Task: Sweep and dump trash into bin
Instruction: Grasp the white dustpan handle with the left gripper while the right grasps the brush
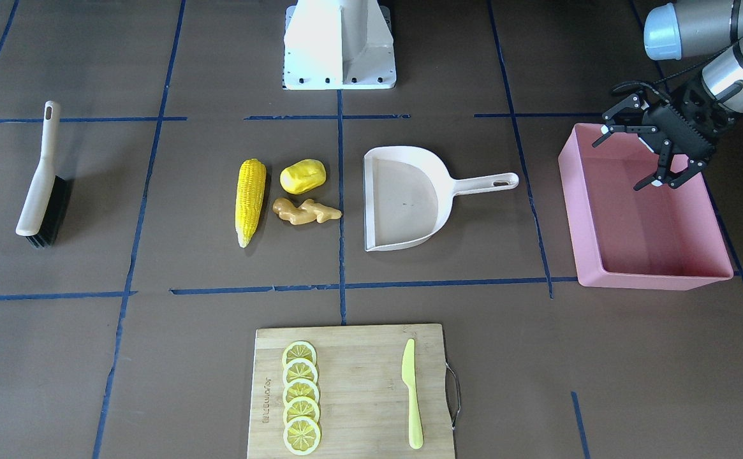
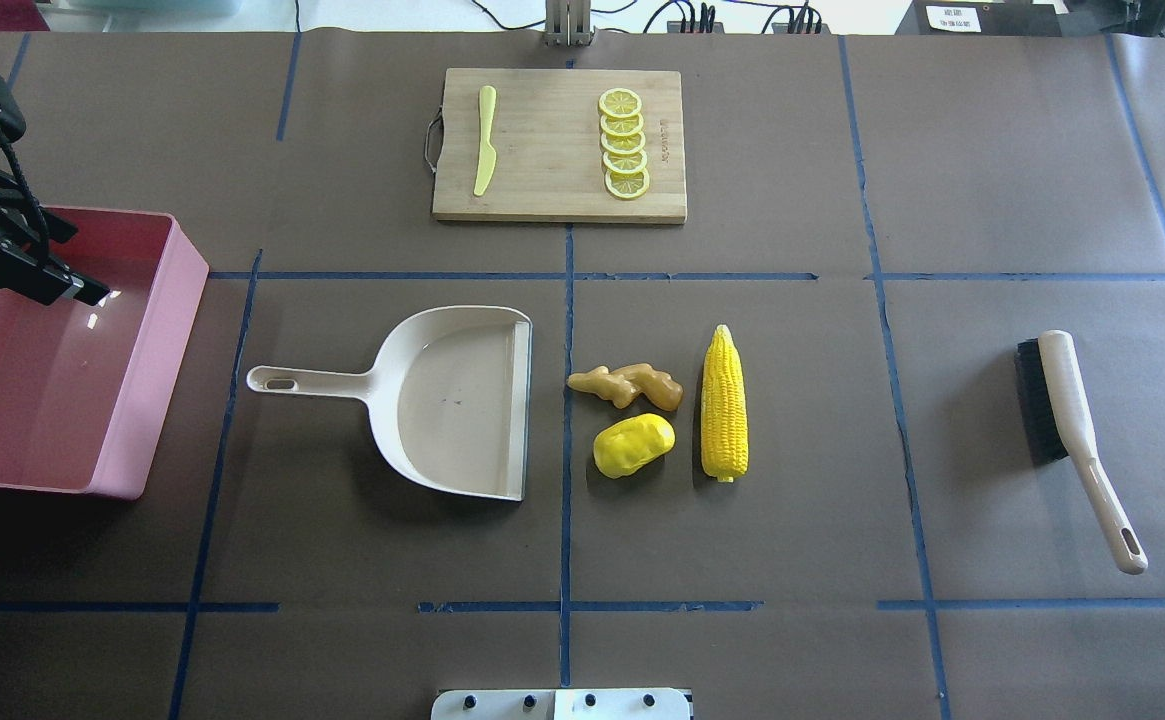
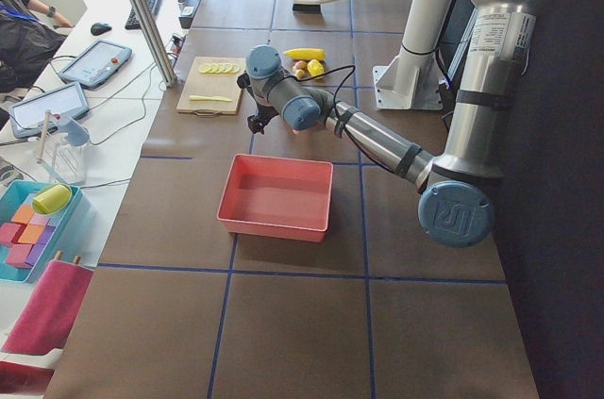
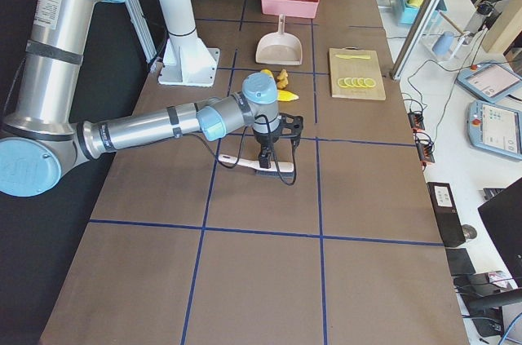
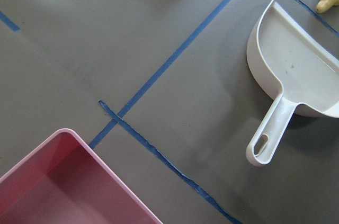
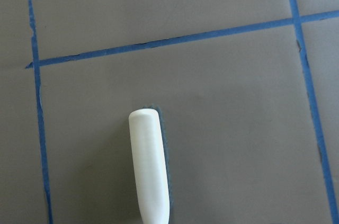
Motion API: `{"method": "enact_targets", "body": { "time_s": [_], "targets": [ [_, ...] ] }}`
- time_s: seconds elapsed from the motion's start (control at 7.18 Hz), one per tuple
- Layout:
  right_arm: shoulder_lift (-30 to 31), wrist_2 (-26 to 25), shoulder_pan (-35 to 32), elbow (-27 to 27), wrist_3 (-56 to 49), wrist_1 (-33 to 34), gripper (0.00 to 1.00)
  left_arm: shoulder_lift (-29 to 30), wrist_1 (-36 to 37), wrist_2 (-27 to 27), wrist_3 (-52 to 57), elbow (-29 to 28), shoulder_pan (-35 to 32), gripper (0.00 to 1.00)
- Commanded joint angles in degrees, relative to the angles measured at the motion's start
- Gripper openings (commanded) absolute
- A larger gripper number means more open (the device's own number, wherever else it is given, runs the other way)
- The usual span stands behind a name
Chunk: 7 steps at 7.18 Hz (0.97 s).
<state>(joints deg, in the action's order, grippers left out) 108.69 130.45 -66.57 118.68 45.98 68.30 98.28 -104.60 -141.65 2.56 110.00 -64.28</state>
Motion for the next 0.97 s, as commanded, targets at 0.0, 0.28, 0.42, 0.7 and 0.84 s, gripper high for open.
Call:
{"method": "enact_targets", "body": {
  "time_s": [0.0,0.28,0.42,0.7,0.84],
  "targets": [
    [1.9,-1.9,8.9,0.1,5.9,-5.5,0.99,0.6,0.0,0.2,0.0,0.0,0.2,1.0],
    [1.5,-7.2,17.2,-3.3,8.4,-6.3,0.99,0.6,-0.1,0.4,0.1,0.0,1.7,1.0],
    [1.3,-8.0,19.3,-5.1,8.4,-6.4,0.99,0.6,-0.1,0.4,0.1,0.0,1.7,1.0],
    [1.3,-7.8,21.6,-7.1,8.4,-6.4,0.99,0.6,-0.2,0.4,0.1,0.0,1.7,1.0],
    [1.1,-7.7,21.8,-7.1,8.4,-6.4,0.98,0.6,-0.3,0.4,0.1,-0.1,1.7,1.0]
  ]
}}
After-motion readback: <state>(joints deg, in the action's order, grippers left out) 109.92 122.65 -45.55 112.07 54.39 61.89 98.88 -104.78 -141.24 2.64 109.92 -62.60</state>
